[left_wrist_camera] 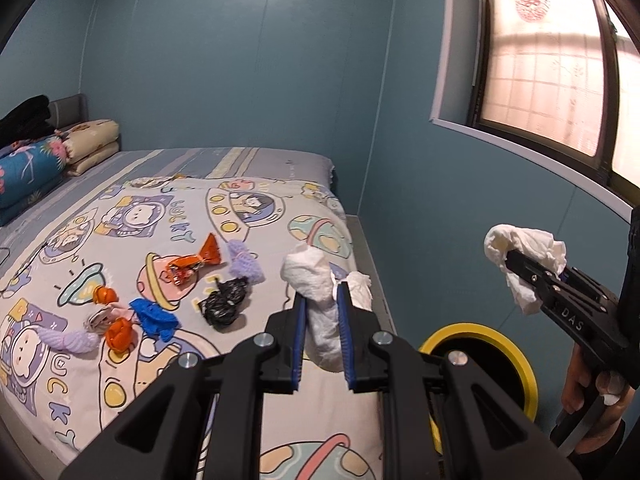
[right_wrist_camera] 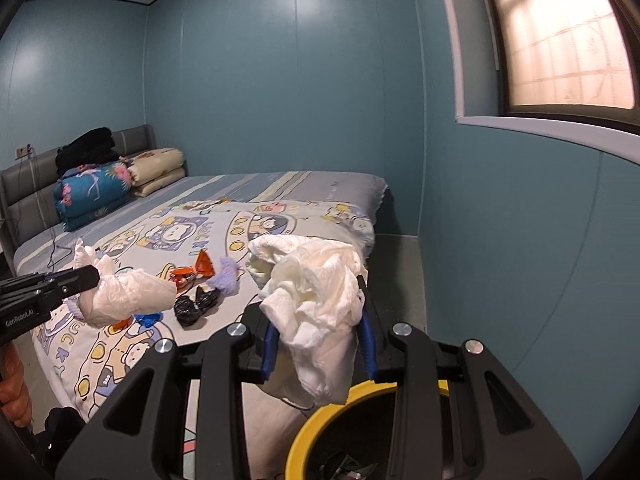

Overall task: Collect trash
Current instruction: 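Carry both white tissues over the yellow bin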

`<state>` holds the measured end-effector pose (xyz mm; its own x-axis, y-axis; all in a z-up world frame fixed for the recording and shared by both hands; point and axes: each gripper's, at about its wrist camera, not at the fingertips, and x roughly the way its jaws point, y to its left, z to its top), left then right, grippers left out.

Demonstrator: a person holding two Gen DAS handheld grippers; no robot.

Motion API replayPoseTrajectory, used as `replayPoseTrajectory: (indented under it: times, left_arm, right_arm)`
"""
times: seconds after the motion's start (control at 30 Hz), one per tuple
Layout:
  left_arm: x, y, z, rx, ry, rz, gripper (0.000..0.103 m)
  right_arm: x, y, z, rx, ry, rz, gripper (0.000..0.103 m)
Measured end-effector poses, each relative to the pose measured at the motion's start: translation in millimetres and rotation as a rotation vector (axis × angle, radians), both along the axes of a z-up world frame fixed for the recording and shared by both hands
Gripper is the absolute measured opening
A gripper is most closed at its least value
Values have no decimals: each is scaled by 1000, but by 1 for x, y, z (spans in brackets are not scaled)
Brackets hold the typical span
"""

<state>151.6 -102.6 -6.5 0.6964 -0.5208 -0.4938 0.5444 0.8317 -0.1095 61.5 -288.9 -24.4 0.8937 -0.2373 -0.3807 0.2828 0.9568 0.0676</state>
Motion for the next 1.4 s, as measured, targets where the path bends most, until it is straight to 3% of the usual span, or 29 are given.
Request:
replayPoseTrajectory:
  times: [0.63, 1.4]
  left_arm:
    - [-26, -69, -1, 60, -26, -151, 14]
    - [-46, -147, -29, 137, 13, -294, 14]
  right_arm:
    - [-37, -37, 0, 3, -14, -134, 32]
    - [-55, -76, -35, 60, 62, -206, 34]
